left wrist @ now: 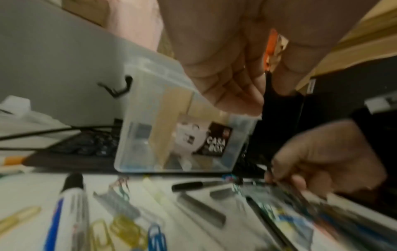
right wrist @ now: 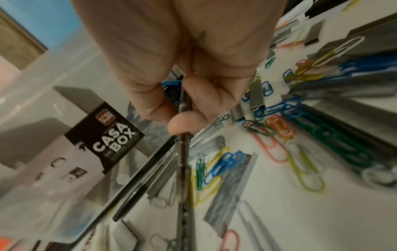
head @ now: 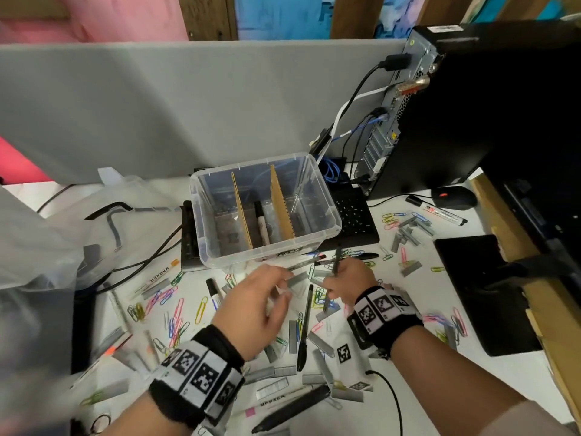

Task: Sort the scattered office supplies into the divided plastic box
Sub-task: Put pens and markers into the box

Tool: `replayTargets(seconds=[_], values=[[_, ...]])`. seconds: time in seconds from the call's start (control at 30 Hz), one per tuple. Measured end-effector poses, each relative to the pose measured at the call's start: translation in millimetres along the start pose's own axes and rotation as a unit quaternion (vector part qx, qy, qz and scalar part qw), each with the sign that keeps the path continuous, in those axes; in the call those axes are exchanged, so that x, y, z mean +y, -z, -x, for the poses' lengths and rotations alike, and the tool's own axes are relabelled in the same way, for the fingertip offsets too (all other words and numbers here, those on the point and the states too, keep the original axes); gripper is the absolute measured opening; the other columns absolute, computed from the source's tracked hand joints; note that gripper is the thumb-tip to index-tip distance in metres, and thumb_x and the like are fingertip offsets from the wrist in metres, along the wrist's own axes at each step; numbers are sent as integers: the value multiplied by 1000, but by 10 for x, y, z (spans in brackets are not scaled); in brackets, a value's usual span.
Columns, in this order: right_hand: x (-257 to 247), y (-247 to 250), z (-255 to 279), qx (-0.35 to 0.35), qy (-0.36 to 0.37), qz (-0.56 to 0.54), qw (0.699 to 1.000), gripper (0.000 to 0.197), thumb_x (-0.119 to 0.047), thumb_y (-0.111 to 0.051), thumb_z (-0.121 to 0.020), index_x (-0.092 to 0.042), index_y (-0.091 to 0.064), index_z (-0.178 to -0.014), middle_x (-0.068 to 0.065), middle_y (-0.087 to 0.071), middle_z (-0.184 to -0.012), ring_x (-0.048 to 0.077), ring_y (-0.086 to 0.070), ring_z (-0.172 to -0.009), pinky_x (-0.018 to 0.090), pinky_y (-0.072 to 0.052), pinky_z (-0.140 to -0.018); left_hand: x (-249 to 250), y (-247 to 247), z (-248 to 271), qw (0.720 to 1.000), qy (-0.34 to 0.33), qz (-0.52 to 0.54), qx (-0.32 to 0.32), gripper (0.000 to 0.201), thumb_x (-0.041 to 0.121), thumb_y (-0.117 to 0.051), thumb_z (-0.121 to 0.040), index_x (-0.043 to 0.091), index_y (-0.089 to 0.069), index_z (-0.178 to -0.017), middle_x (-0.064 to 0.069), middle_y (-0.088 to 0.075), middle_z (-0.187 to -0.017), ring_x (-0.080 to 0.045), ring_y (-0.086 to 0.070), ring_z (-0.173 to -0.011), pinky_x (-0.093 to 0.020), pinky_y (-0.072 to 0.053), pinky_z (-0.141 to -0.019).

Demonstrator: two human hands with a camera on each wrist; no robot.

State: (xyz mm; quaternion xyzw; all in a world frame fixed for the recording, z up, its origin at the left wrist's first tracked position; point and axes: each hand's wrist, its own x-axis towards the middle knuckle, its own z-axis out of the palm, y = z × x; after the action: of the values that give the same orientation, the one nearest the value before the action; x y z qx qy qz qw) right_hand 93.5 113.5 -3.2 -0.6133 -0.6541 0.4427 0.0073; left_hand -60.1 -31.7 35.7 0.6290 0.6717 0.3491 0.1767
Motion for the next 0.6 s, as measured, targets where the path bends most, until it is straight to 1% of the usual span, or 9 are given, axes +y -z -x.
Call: replayTargets(seconds=[0.03,0.1,0.17,0.2,0.27,0.37,0.47,0.53,0.6], values=[[8,32,32,-5,1,-10,1000,14,-15,-66,-78,-14,-58,-67,1,-65,-64,9,-59,-50,17,-41,-46,-20,-106,-17,999,21,-10,-36,22,33,-48,-89,25,-57,-107,18,-53,-88,-1,-55,-77,-25,-51,-72],[38,77,68,-10,-2,-31,999,15,-13,-64,-76,-16,-53,-68,0,-64,-60,10,-58,-46,18,-39,-44,-39,-309,-79,989,65,-60,-116,18,33,-50,-91,26,-55,-108,14,-56,-86,-8,-56,-75,-29,-51,-73],[78,99,107,-16,-6,-57,998,11,-11,-63,-76,-14,-52,-76,3,-65,-64,12,-60,-46,22,-41,-45,-11,-478,-159,966,109,-126,-198,19,35,-47,-94,22,-53,-107,5,-63,-91,-17,-61,-81,-30,-51,-76],[106,99,115,-19,-5,-75,997,11,-9,-62,-76,-12,-52,-81,4,-66,-67,14,-63,-49,25,-43,-46,10,-550,-200,951,127,-154,-234,21,37,-45,-94,21,-52,-105,0,-65,-94,-21,-62,-86,-32,-52,-76],[151,110,141,-24,-5,-110,994,13,-7,-59,-77,-9,-54,-89,6,-68,-70,21,-68,-57,27,-44,-47,52,-678,-262,923,152,-209,-284,25,41,-44,-93,19,-52,-101,-5,-65,-99,-27,-63,-92,-33,-51,-76],[205,154,190,-27,-15,-155,987,6,-8,-55,-85,-9,-53,-91,7,-66,-69,22,-66,-55,23,-38,-41,59,-832,-328,895,194,-255,-310,28,42,-46,-91,19,-55,-102,-4,-65,-104,-26,-63,-97,-33,-49,-77],[241,217,232,-24,-6,-190,981,5,-11,-54,-89,-6,-53,-90,10,-62,-68,21,-63,-49,24,-33,-41,25,-887,-390,886,222,-248,-324,29,41,-46,-90,18,-59,-103,-4,-64,-109,-25,-62,-102,-34,-49,-81],[247,277,245,-16,13,-195,981,7,-13,-57,-88,-8,-54,-85,9,-61,-67,22,-62,-49,25,-33,-42,-1,-855,-422,895,222,-222,-316,32,43,-45,-90,17,-60,-101,-5,-64,-107,-26,-62,-100,-33,-49,-81],[226,360,260,-13,32,-195,980,8,-13,-58,-87,-7,-54,-84,9,-62,-67,23,-60,-49,24,-33,-42,-3,-770,-435,916,214,-170,-292,29,42,-45,-91,17,-59,-96,-5,-65,-98,-25,-61,-93,-30,-47,-77]])
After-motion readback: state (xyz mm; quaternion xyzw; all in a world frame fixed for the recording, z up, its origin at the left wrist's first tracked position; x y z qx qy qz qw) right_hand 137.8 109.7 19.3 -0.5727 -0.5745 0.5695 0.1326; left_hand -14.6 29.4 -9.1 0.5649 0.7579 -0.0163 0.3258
